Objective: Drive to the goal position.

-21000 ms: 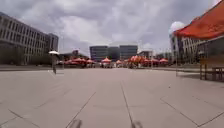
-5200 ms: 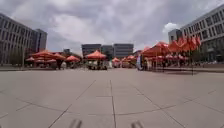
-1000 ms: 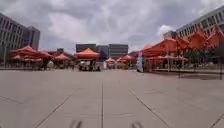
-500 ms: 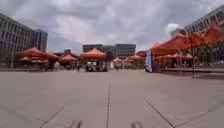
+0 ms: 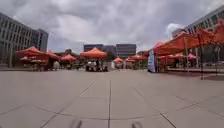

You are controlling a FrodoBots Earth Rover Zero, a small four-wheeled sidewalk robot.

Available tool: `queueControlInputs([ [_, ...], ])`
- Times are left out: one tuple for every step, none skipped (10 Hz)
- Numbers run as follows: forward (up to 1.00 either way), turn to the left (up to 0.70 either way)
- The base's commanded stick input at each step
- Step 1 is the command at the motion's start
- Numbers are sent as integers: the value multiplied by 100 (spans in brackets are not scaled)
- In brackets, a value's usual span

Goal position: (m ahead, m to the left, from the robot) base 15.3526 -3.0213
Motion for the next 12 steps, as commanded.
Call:
queueControlInputs([
  [85, -2],
  [85, -2],
  [85, -2],
  [85, -2],
  [85, -2],
  [85, -2],
  [85, -2],
  [85, -2],
  [85, -2],
  [85, -2],
  [85, -2],
  [85, -2],
])
